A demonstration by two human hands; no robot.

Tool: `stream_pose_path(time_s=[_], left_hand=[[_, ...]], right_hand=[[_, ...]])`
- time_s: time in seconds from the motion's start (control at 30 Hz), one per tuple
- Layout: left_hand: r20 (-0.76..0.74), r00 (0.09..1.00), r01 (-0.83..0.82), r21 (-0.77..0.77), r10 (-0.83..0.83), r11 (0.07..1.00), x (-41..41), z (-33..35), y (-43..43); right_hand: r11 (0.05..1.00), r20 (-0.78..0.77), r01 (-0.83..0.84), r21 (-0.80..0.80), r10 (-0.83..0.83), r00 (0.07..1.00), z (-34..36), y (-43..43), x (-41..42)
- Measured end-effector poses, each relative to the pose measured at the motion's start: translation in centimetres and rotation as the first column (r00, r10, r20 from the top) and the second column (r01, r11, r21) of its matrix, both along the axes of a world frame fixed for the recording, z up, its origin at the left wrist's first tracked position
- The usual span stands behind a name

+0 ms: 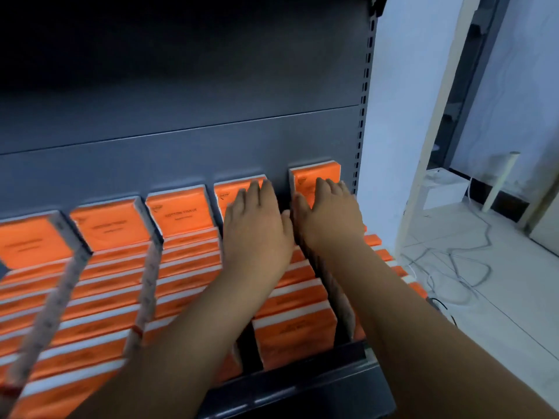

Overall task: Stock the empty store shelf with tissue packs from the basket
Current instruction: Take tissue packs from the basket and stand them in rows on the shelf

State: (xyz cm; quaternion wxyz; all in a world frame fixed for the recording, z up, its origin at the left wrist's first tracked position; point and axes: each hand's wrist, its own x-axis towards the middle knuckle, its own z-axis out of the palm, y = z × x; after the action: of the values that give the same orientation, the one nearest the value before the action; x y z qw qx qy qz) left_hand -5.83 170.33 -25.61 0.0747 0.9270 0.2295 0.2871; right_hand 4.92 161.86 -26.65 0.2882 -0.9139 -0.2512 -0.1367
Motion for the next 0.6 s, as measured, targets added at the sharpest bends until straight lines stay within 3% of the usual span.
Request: stream_pose_path(time_s=[0.1,0.3,0.6], left_hand=[[-0.059,0.991,-0.117,0.060,0.120,0.991,-5.5,0.1,2.8],[0.058,0.914,-0.406,0.170,0.402,0.898,-20.0,1.2,7.6],[0.108,0.623,-0.781,0.131,0.775,0.610,-46.2,-1.7,7.7]], right_hand=[[0.982,0.042,-0.108,-0.154,0.116,0.992,0.9,1.2,-4.0],[0.906,0.155,-0.424,-0.009,0.420,0.894,3.3,6.7,-17.4],[0.563,0.119,-0.826,0.021,0.819,0.561,-0.2,13.9,-42.0]])
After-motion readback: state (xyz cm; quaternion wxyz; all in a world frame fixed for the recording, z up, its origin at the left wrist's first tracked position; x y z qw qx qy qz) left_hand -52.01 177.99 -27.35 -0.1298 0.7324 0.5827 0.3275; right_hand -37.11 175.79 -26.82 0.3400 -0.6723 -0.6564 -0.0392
